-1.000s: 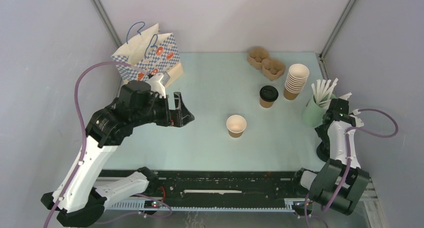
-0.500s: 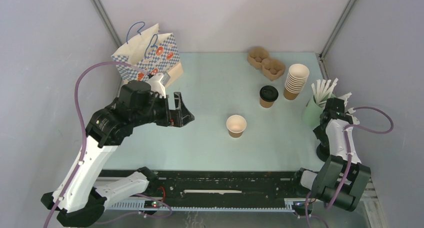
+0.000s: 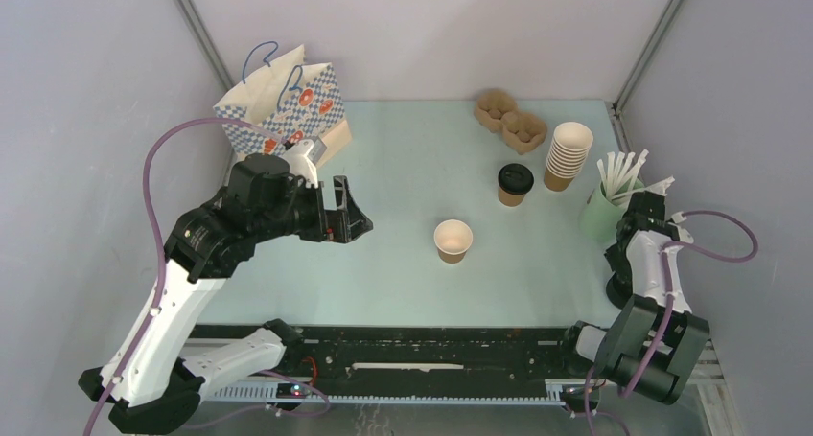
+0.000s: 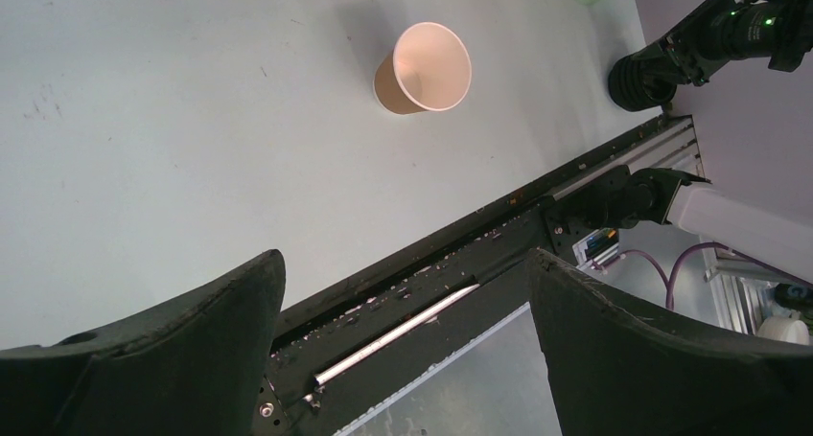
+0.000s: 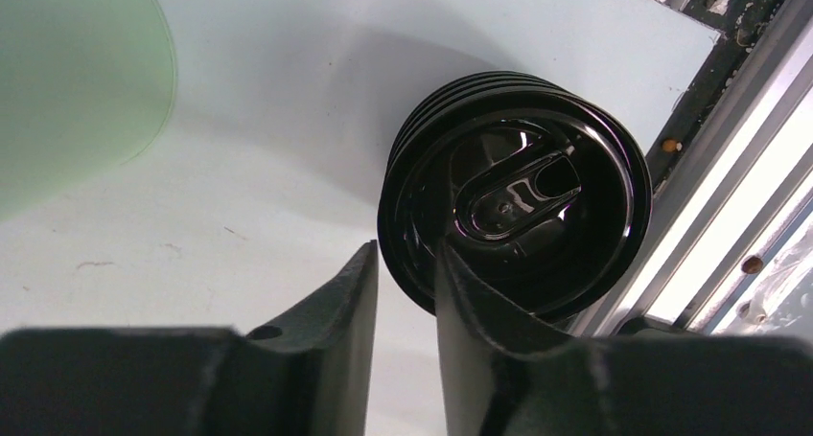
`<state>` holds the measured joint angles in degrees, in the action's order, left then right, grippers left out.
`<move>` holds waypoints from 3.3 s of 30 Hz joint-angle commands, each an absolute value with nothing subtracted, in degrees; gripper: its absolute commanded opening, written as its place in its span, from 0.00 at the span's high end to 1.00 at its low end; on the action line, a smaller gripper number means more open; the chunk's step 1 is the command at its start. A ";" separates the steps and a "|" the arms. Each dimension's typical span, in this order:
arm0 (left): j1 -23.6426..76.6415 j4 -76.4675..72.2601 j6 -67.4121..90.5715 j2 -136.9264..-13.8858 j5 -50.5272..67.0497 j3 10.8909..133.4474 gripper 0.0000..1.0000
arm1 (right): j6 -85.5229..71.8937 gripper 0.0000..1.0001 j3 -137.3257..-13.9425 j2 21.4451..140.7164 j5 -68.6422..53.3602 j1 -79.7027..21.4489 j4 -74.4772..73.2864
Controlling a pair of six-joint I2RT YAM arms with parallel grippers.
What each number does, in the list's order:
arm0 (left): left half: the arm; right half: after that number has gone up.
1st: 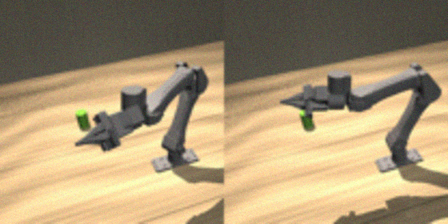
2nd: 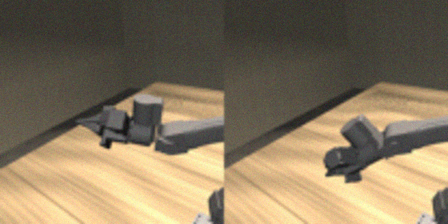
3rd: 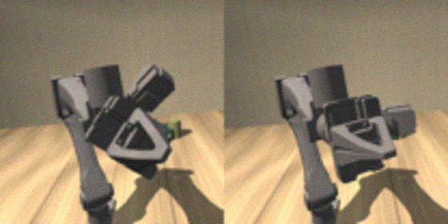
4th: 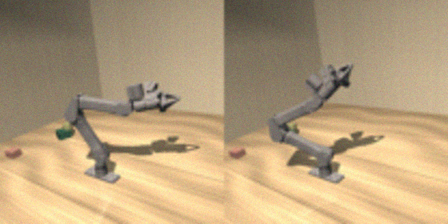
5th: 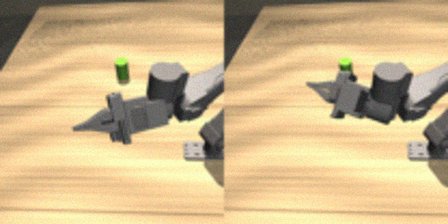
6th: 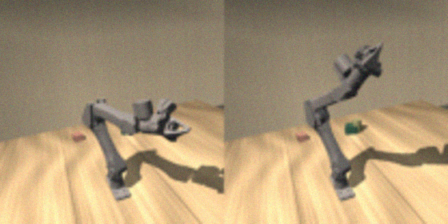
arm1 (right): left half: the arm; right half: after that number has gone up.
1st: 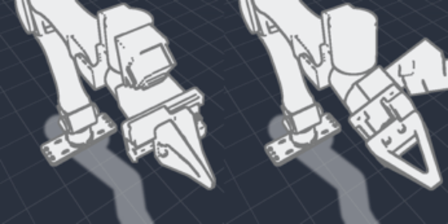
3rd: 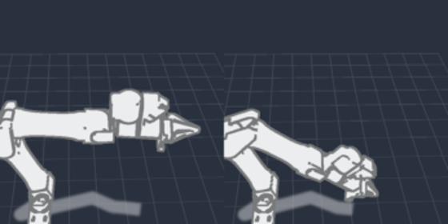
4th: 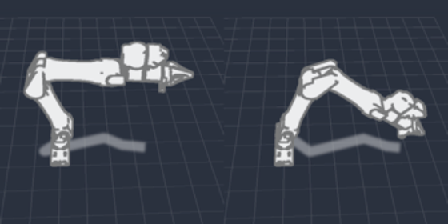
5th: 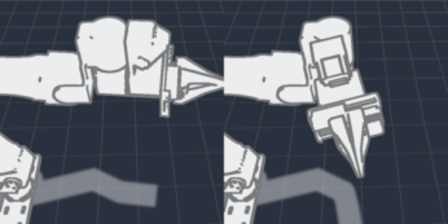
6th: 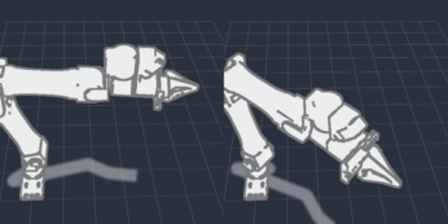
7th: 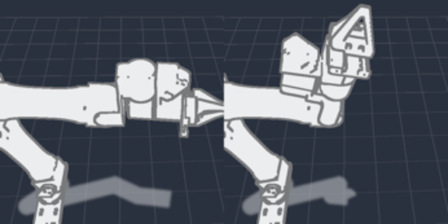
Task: Pack the takeout coffee
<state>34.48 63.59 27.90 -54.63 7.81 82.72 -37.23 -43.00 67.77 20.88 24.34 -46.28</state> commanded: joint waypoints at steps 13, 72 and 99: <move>34.19 62.51 26.61 -53.81 8.78 82.61 0.00 | -37.98 0.88 -43.39 62.81 22.70 24.80 -47.87; 34.19 63.10 26.67 -54.24 9.25 83.24 0.00 | -38.31 0.77 -45.31 64.50 19.22 23.00 -51.49; 34.19 62.94 26.76 -54.22 9.58 82.84 0.00 | -35.84 0.55 -45.14 65.92 16.52 30.94 -49.72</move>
